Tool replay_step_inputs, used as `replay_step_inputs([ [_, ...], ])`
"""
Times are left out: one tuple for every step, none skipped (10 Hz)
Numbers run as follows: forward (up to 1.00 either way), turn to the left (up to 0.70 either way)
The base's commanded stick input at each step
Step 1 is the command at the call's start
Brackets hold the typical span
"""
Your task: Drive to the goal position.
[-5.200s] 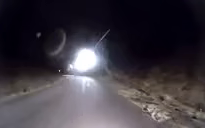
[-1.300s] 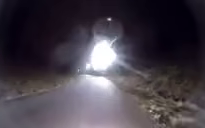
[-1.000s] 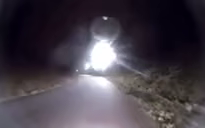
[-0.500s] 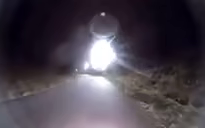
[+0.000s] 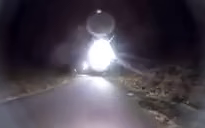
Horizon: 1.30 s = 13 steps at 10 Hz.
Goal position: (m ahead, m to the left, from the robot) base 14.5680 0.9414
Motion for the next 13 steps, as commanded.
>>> replay_step_inputs([
  [1.00,0.00],
  [1.00,0.00],
  [1.00,0.00],
  [1.00,0.00],
  [1.00,0.00],
  [1.00,0.00],
  [1.00,0.00],
  [1.00,0.00],
  [1.00,0.00],
  [1.00,0.00],
  [1.00,0.00],
  [1.00,0.00],
  [1.00,0.00],
])
